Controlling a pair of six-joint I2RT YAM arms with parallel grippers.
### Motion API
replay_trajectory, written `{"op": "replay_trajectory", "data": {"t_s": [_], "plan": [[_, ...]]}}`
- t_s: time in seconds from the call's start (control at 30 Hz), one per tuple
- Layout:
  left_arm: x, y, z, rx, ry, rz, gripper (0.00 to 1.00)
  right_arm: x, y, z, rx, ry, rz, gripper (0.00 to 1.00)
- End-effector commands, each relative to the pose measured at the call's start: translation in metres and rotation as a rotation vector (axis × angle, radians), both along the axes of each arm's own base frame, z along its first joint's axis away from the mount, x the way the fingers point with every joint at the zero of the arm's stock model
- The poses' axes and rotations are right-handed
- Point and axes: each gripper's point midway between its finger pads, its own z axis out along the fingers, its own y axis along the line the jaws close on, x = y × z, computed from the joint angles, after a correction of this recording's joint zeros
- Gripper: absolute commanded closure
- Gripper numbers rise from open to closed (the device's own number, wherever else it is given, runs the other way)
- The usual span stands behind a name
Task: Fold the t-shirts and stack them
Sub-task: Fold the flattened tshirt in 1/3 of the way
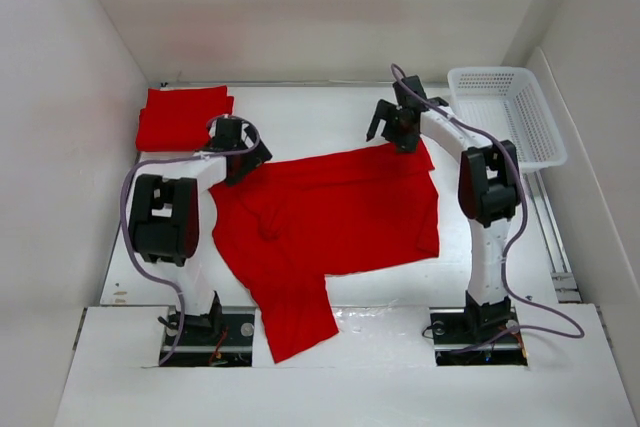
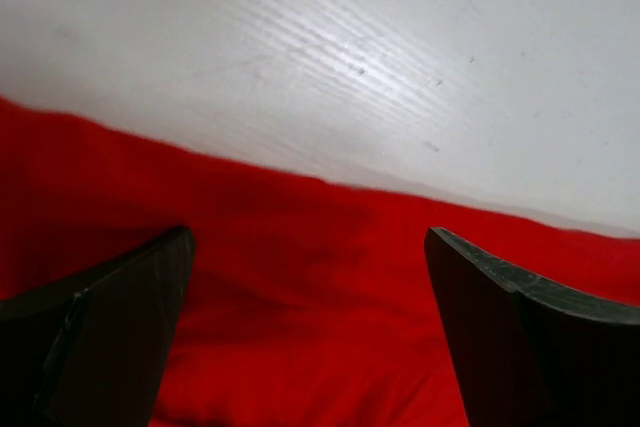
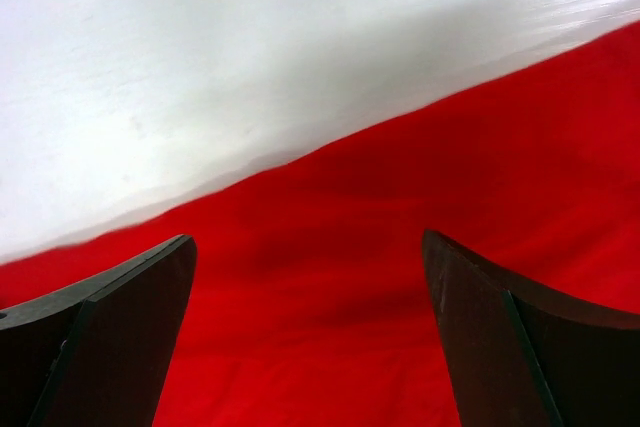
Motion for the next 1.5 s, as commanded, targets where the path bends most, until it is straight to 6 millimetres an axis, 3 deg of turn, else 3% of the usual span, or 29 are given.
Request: {"op": "replay_trajectory", "data": {"t_s": [0.0,0.03,0.13,0.17,0.23,0.27,0.4,0.53,0.67,0.7,0.73,0.83,0.87,0.93,0.97,1.0,1.03,1.07,1.1,1.13,1.17,1.2,1.23,1.27,1.3,1.33,1.37,1.4,1.47], "plan": [[0.013,-0.003,-0.009,0.000,0.026,-0.028,0.00,0.010,-0.010,-0.014,0.053,0.016,-0.062,0.00],[0.014,-0.003,-0.019,0.003,0.057,-0.028,0.00,0.011,-0.014,-0.022,0.055,0.032,-0.080,0.00],[0.034,-0.003,-0.015,0.022,0.044,-0.036,0.00,0.017,-0.017,-0.026,0.059,0.046,-0.086,0.00],[0.036,-0.003,-0.025,0.025,0.072,-0.036,0.00,0.019,-0.023,-0.023,0.060,0.046,-0.098,0.00],[0.061,-0.006,-0.011,0.028,0.030,-0.046,0.00,0.028,-0.028,-0.027,0.061,0.043,-0.111,0.00],[0.060,-0.004,-0.024,0.056,0.077,-0.062,0.00,0.030,-0.028,-0.024,0.063,0.034,-0.110,0.00],[0.073,-0.014,-0.028,0.069,0.132,-0.090,0.00,0.050,-0.044,-0.020,0.084,0.017,-0.140,0.00],[0.091,-0.018,-0.015,0.111,0.084,-0.087,0.00,0.063,-0.061,-0.014,0.080,-0.008,-0.157,0.00],[0.126,-0.030,0.001,0.091,0.022,-0.138,0.00,0.079,-0.061,0.010,0.061,-0.092,-0.105,0.00],[0.140,-0.034,0.018,0.088,-0.024,-0.158,0.00,0.081,-0.062,0.013,0.046,-0.106,-0.082,0.00],[0.145,-0.035,0.022,0.088,-0.032,-0.158,0.00,0.080,-0.060,0.013,0.047,-0.107,-0.062,0.00],[0.155,-0.037,0.045,0.102,-0.090,-0.191,0.00,0.081,-0.053,0.049,0.000,-0.192,0.021,0.00],[0.155,-0.037,0.067,0.099,-0.128,-0.189,0.00,0.078,-0.039,0.058,-0.016,-0.215,0.062,0.00],[0.149,-0.030,0.078,0.130,-0.147,-0.173,0.00,0.067,-0.032,0.080,-0.073,-0.257,0.123,0.00],[0.144,-0.028,0.101,0.134,-0.186,-0.178,0.00,0.060,-0.022,0.087,-0.097,-0.272,0.147,0.00],[0.140,-0.025,0.110,0.147,-0.197,-0.176,0.00,0.051,-0.019,0.085,-0.116,-0.261,0.158,0.00],[0.134,-0.024,0.118,0.147,-0.206,-0.175,0.00,0.042,-0.018,0.106,-0.127,-0.295,0.155,0.00],[0.119,-0.025,0.131,0.157,-0.226,-0.183,0.00,0.036,-0.017,0.112,-0.143,-0.310,0.149,0.00],[0.110,-0.032,0.138,0.154,-0.244,-0.197,0.00,0.019,-0.015,0.096,-0.182,-0.280,0.151,0.00],[0.099,-0.034,0.142,0.176,-0.255,-0.214,0.00,0.014,-0.014,0.124,-0.180,-0.359,0.138,0.00],[0.080,-0.033,0.122,0.203,-0.219,-0.210,0.00,0.006,-0.013,0.127,-0.189,-0.374,0.135,0.00],[0.050,-0.045,0.121,0.223,-0.217,-0.249,0.00,-0.009,-0.015,0.128,-0.186,-0.381,0.129,0.00],[0.045,-0.053,0.139,0.237,-0.260,-0.249,0.00,-0.017,-0.014,0.128,-0.186,-0.383,0.124,0.00],[0.034,-0.058,0.136,0.248,-0.260,-0.252,0.00,-0.025,-0.017,0.125,-0.183,-0.371,0.118,0.00],[0.011,-0.055,0.122,0.276,-0.230,-0.238,0.00,-0.031,-0.018,0.125,-0.173,-0.374,0.108,0.00],[-0.004,-0.068,0.115,0.271,-0.217,-0.260,0.00,-0.044,-0.023,0.106,-0.178,-0.333,0.106,0.00],[-0.016,-0.070,0.105,0.260,-0.189,-0.258,0.00,-0.051,-0.025,0.116,-0.163,-0.363,0.095,0.00],[-0.035,-0.064,0.078,0.242,-0.117,-0.226,0.00,-0.057,-0.026,0.114,-0.147,-0.358,0.077,0.00],[-0.055,-0.061,0.068,0.214,-0.093,-0.198,0.00,-0.078,-0.028,0.097,-0.141,-0.324,0.075,0.00]]}}
